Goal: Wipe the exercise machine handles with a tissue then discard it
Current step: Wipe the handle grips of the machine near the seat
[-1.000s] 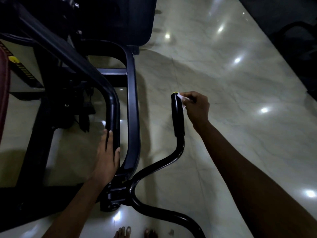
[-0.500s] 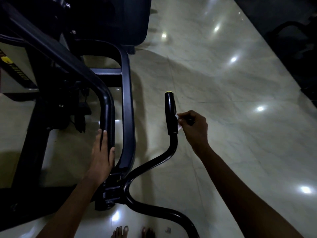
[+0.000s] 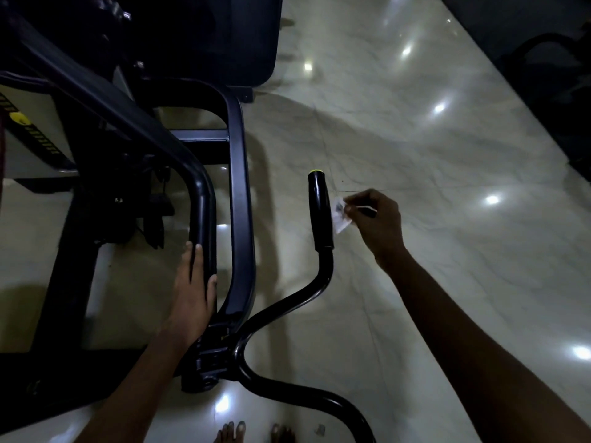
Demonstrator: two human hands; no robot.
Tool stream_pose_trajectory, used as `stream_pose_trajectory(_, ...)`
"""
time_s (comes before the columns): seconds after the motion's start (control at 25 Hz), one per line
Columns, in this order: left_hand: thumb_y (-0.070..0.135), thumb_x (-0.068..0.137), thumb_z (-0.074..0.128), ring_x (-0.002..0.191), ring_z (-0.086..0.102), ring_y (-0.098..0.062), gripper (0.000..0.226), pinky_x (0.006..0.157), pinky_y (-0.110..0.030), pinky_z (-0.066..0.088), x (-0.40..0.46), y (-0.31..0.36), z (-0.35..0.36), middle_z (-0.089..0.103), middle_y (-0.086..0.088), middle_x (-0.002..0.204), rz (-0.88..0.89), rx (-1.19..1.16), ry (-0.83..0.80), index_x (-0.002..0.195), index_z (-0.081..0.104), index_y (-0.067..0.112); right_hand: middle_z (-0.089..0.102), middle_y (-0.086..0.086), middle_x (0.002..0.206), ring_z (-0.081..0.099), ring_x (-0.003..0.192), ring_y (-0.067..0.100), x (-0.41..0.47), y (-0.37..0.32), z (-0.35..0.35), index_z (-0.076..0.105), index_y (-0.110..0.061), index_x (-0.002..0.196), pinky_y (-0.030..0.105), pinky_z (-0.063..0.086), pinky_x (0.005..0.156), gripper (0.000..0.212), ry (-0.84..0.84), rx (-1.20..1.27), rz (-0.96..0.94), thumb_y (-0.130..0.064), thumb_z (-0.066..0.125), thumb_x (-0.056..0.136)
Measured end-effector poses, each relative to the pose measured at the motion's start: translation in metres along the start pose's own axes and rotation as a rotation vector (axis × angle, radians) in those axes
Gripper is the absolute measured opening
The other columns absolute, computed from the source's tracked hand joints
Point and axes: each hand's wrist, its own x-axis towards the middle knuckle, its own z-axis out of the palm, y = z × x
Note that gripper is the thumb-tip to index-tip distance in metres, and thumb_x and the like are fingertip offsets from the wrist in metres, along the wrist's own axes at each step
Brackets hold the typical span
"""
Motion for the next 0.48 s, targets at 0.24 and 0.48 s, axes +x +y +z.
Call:
stream_pose_trajectory(0.24,0.025,0.099,0.036,0.144,0.019,-0.029,0.057,0.115,-0.039,0.023,0.0,-0.002,-0.001,0.012,-0.015,0.158,0.01,0.003,-0.01,0.149,0.021,0.003,0.069,-0.008,0.077,0.065,0.074,0.012,0.041,-0.012,0.036,0.064,-0.029,0.072,0.048,0.055,0.08,0.014,0.046,0.059,0.006,-0.019,0.072,0.079)
stream_pose_trajectory(0.48,0.039,0.096,0.026,0.144,0.019,-0.029,0.064,0.114,-0.038,0.023,-0.001,-0.002,-0.001,0.014,-0.016,0.157,0.03,-0.019,-0.001,0.149,0.021,0.003,0.073,-0.006,0.084,0.069,0.083,0.011,0.027,-0.007,0.025,0.073,-0.029,0.082,0.044,0.055,0.087,0.018,-0.013,0.04,-0.019,-0.011,0.071,0.079)
